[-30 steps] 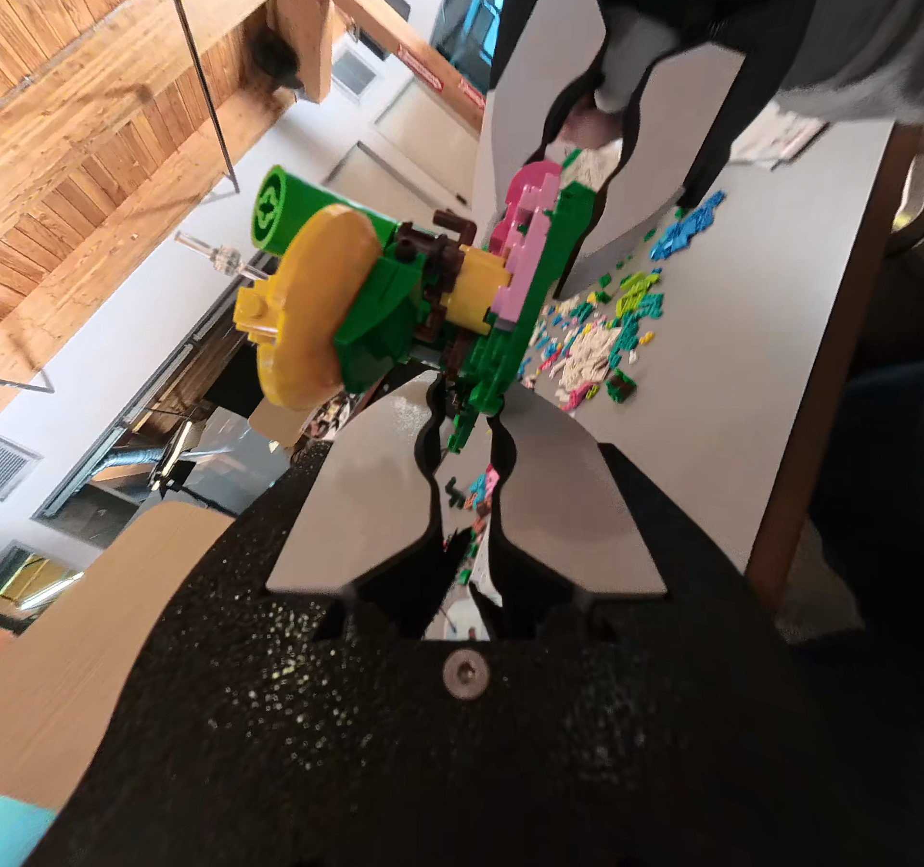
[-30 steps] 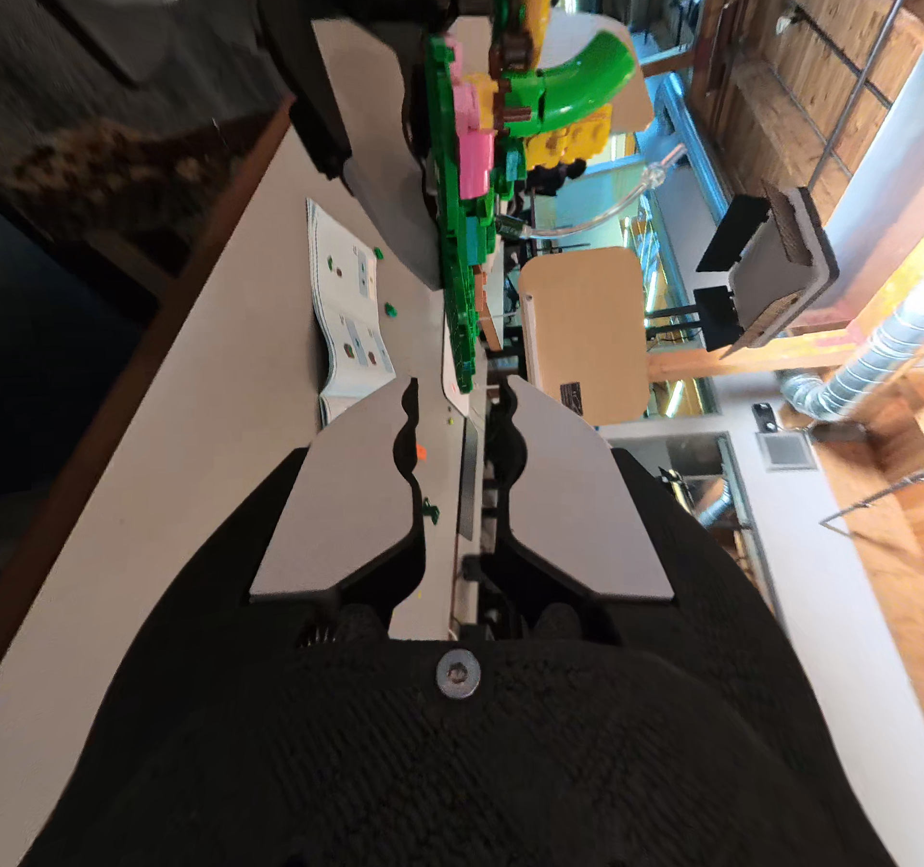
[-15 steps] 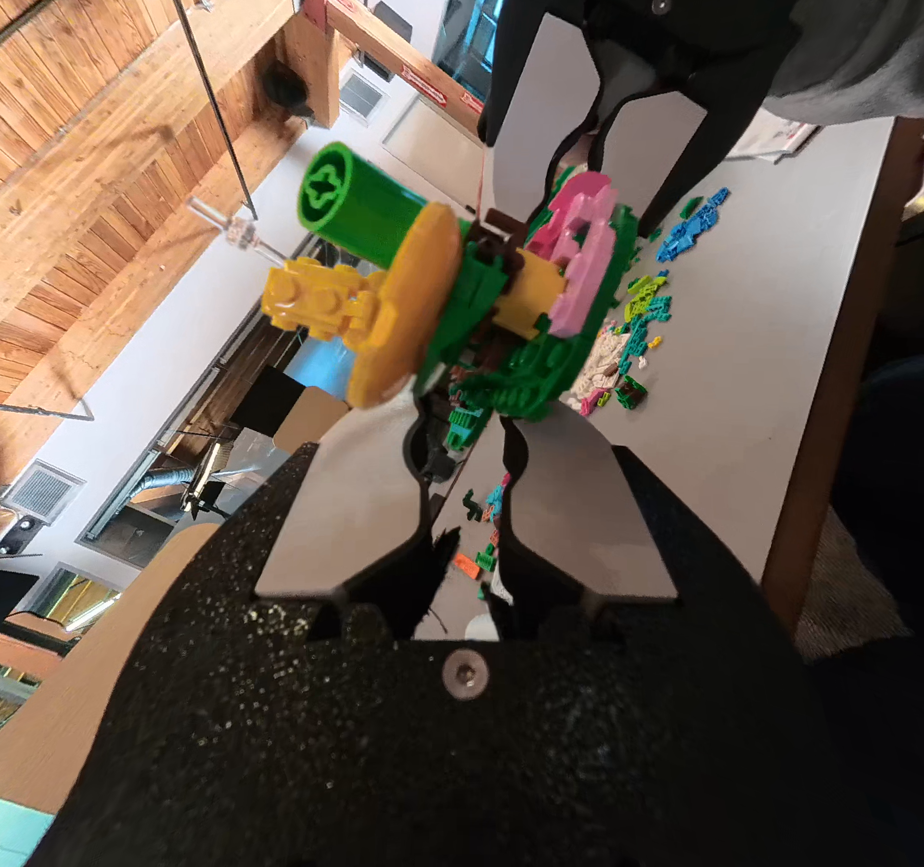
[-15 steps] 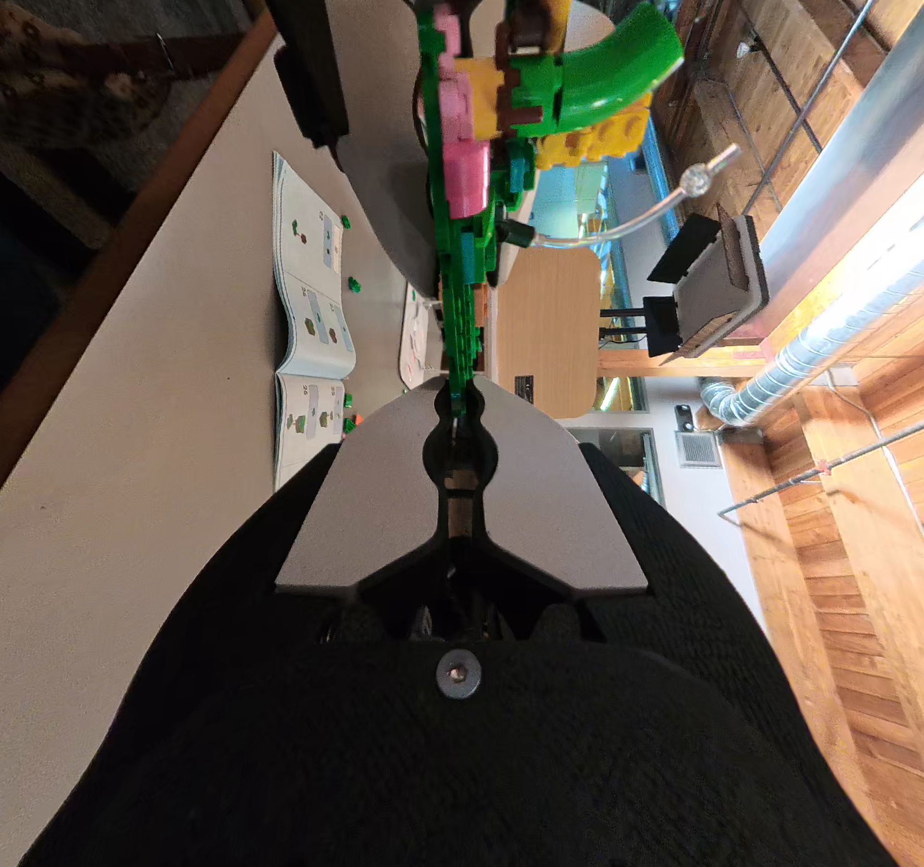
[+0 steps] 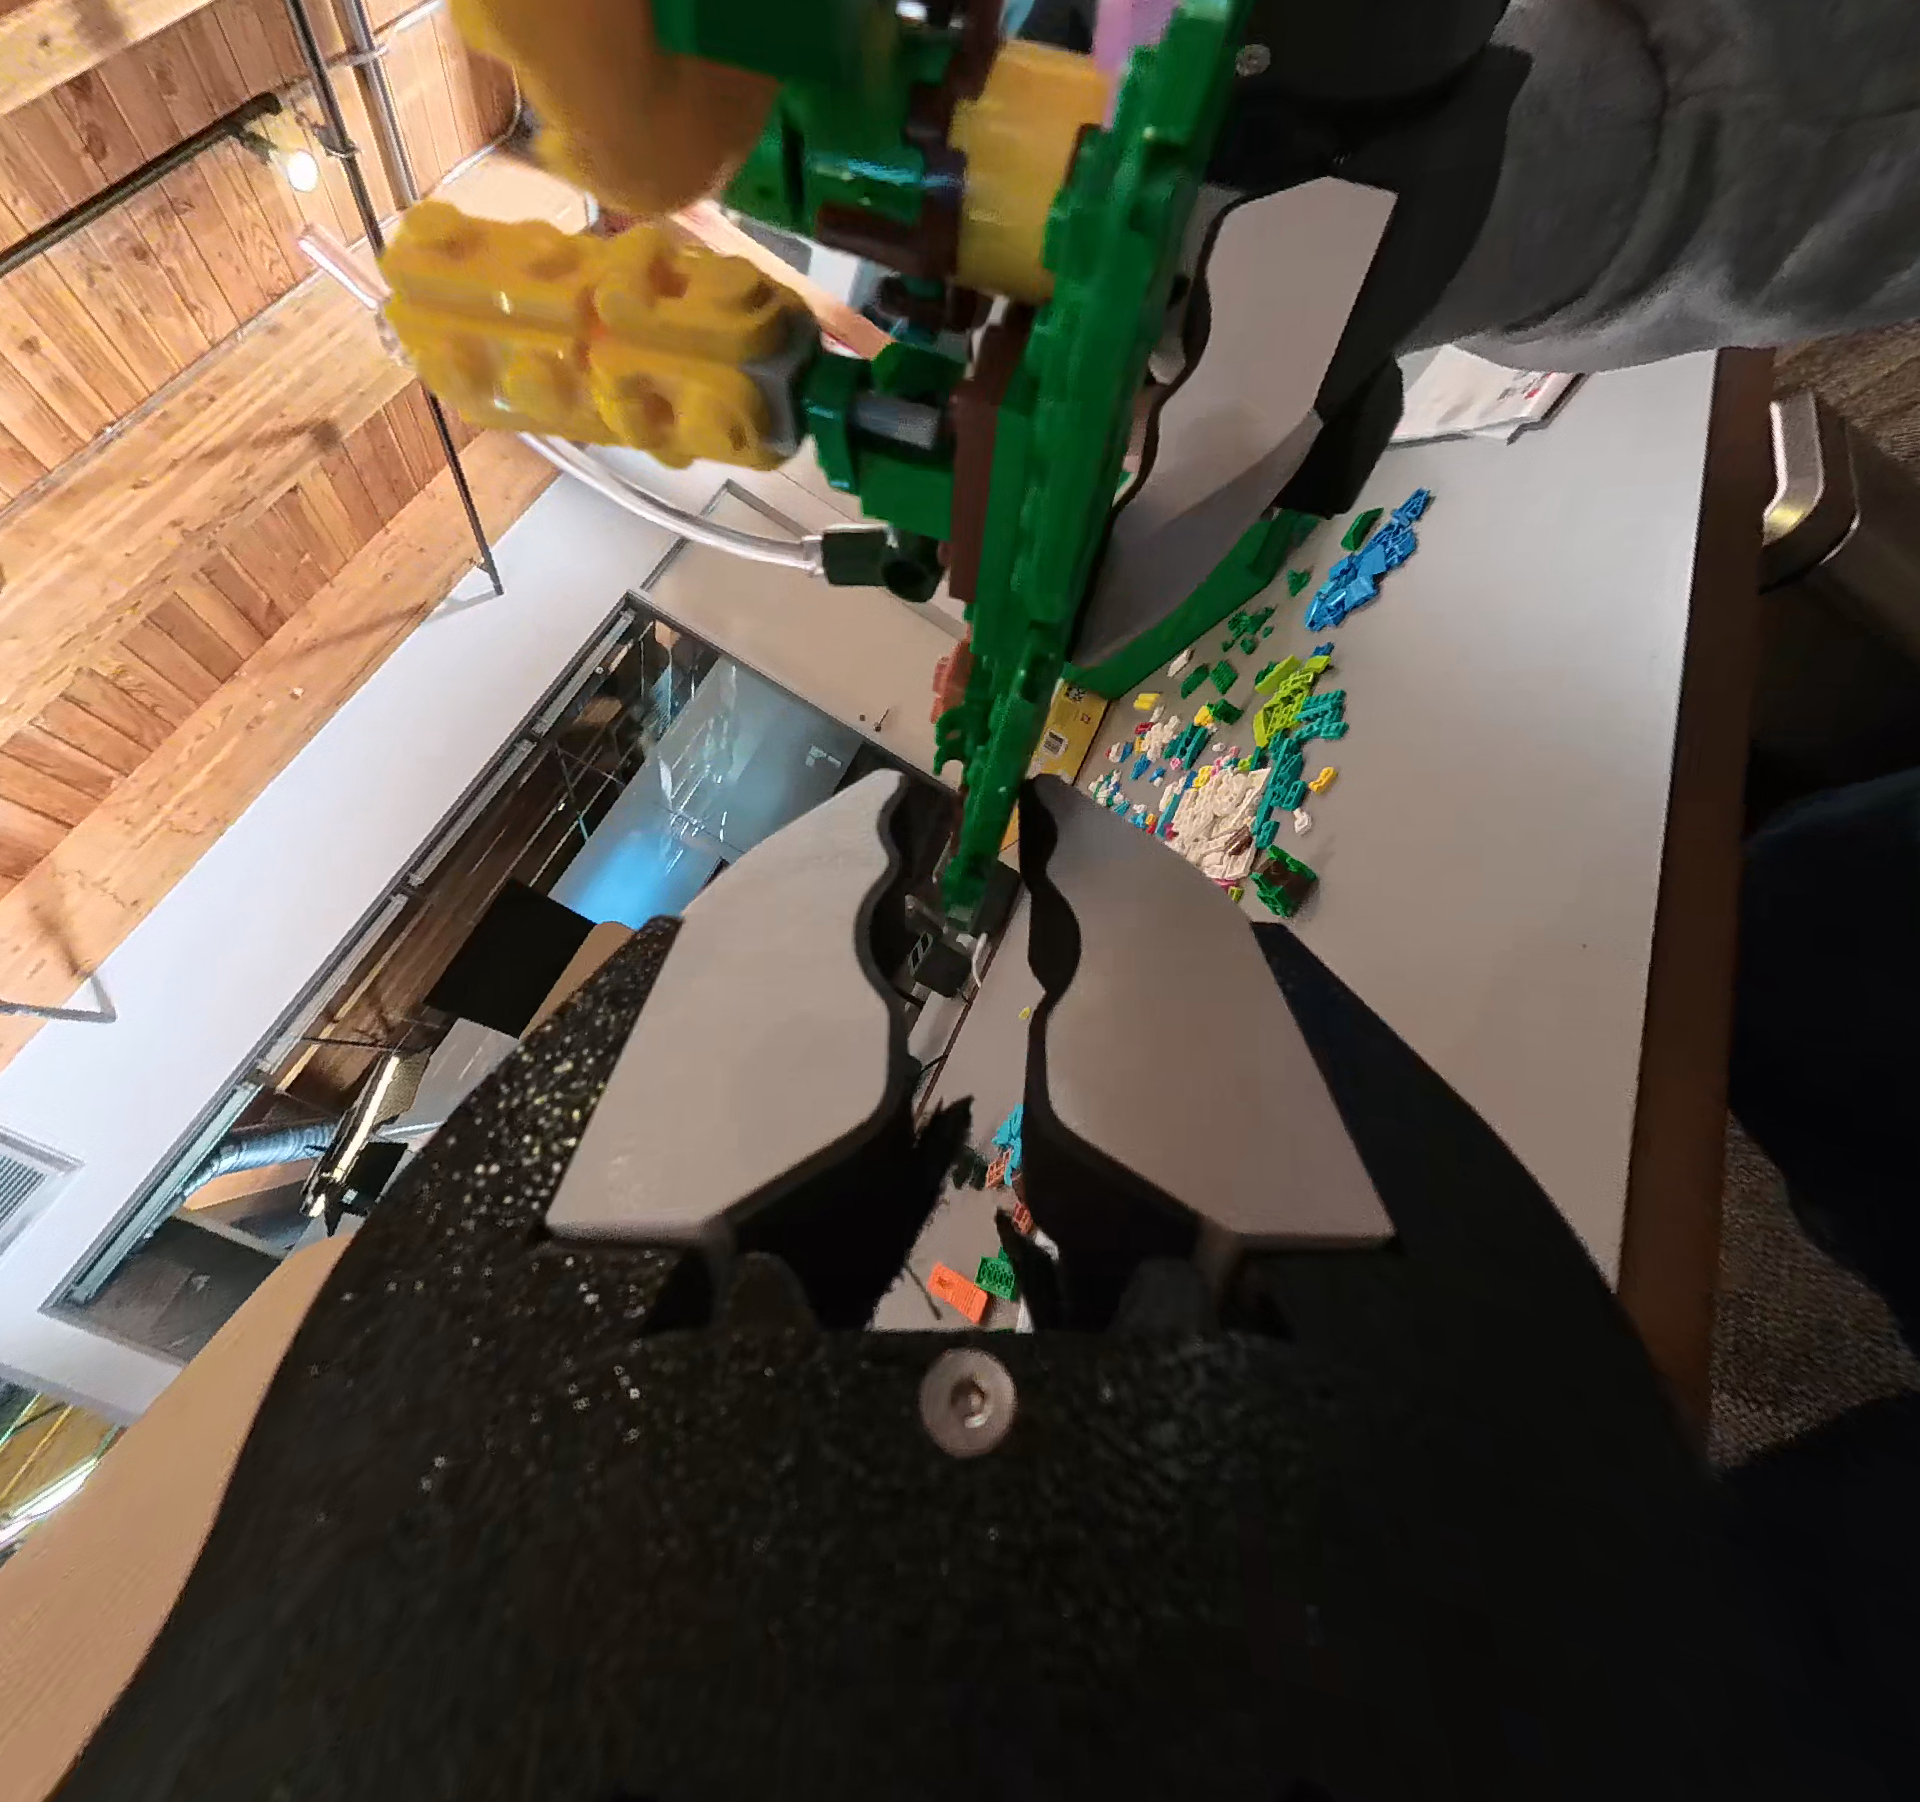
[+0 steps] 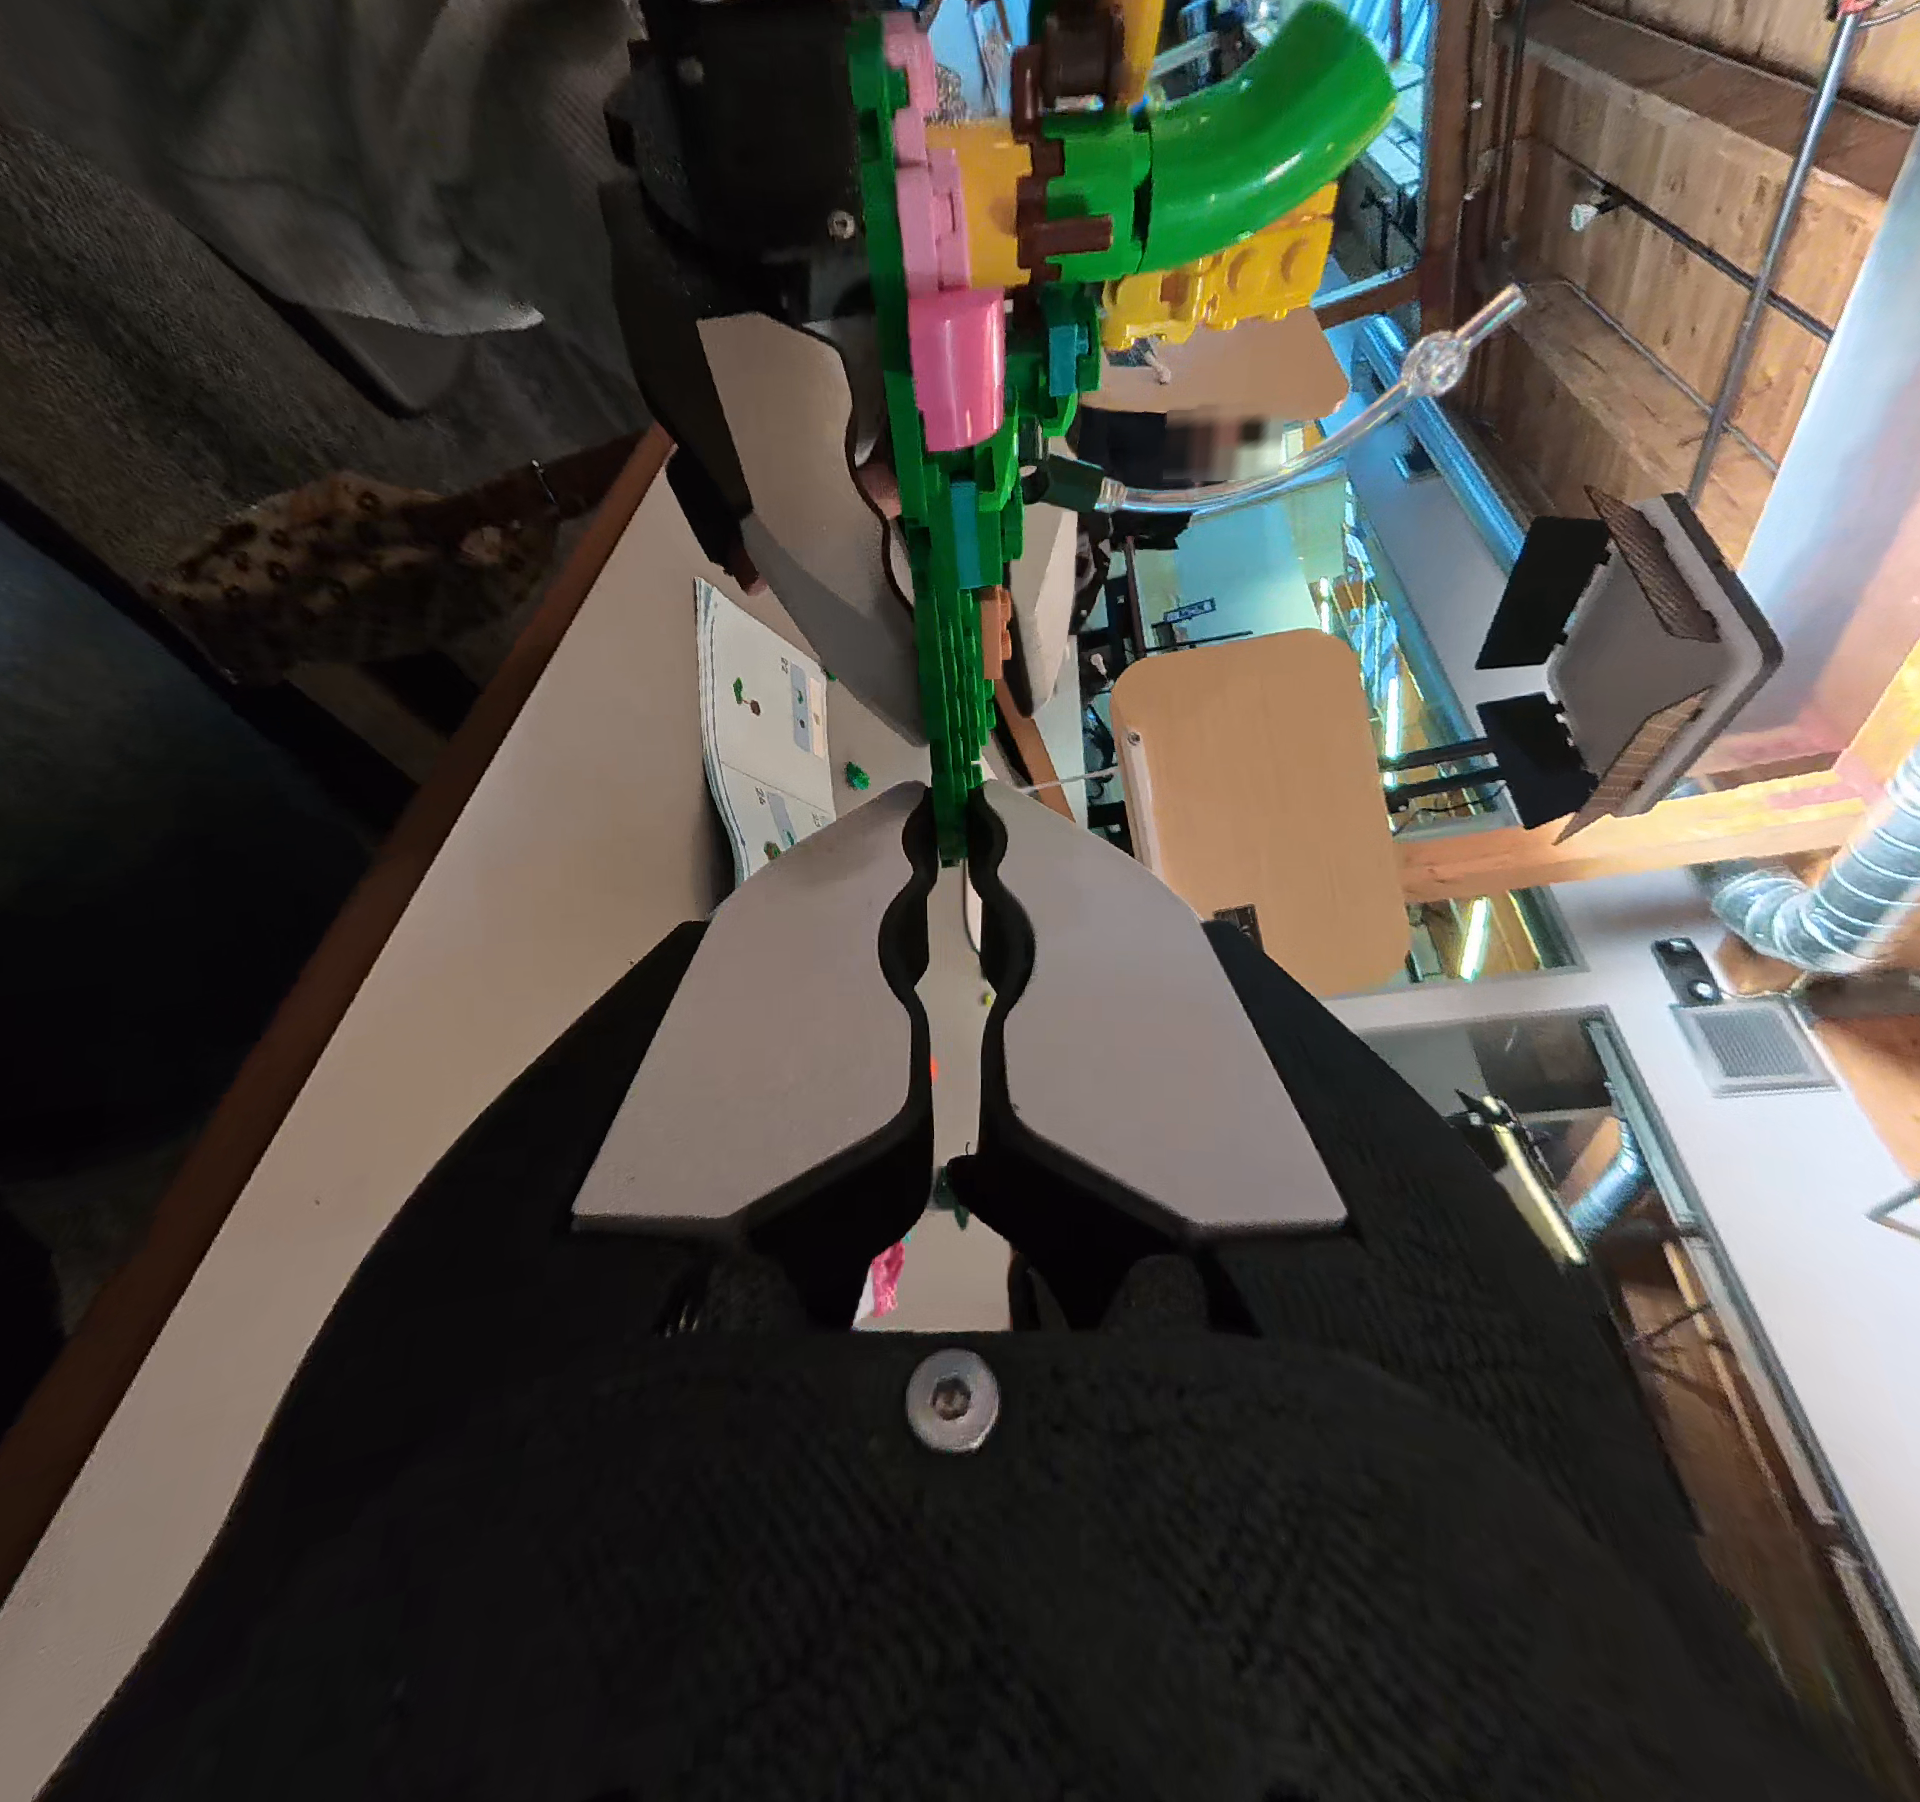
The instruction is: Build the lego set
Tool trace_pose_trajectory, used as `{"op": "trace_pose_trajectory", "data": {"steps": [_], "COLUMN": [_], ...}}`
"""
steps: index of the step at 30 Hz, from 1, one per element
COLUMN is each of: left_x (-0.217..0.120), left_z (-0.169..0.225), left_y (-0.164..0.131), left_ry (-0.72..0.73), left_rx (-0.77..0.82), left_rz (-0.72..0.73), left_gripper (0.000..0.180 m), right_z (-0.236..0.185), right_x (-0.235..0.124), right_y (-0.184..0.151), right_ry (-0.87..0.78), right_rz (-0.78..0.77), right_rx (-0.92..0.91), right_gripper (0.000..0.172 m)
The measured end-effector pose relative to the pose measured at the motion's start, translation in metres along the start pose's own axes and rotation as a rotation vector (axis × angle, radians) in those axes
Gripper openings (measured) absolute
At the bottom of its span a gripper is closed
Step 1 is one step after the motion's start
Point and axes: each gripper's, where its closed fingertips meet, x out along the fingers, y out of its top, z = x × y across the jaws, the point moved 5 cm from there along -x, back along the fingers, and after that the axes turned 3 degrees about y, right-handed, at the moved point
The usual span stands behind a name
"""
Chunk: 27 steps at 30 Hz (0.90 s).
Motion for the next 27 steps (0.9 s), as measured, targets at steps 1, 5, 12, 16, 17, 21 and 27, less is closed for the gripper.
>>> {"op": "trace_pose_trajectory", "data": {"steps": [1, 5, 12, 16, 17, 21, 27], "left_x": [0.001, 0.003, 0.004, 0.003, 0.003, 0.003, 0.004], "left_z": [0.000, 0.003, 0.008, 0.009, 0.009, 0.009, 0.011], "left_y": [-0.001, 0.000, 0.008, 0.007, 0.007, 0.009, -0.005], "left_ry": [-0.004, -0.024, -0.050, -0.066, -0.068, -0.080, -0.069], "left_rx": [0.003, -0.008, -0.014, -0.022, -0.029, -0.099, -0.093], "left_rz": [-0.001, 0.022, 0.065, 0.077, 0.086, 0.114, 0.078], "left_gripper": [0.017, 0.016, 0.011, 0.010, 0.010, 0.010, 0.010], "right_z": [0.000, 0.001, 0.001, 0.000, 0.000, 0.002, 0.012], "right_x": [0.000, -0.001, -0.004, -0.004, -0.004, -0.008, -0.023], "right_y": [-0.001, -0.003, -0.002, 0.000, 0.000, 0.002, -0.012], "right_ry": [0.003, 0.016, 0.047, 0.056, 0.057, 0.047, 0.028], "right_rz": [0.003, 0.024, 0.083, 0.077, 0.080, 0.113, 0.065], "right_rx": [0.010, 0.040, 0.089, 0.084, 0.084, 0.095, 0.110], "right_gripper": [0.003, 0.003, 0.003, 0.003, 0.003, 0.005, 0.019]}}
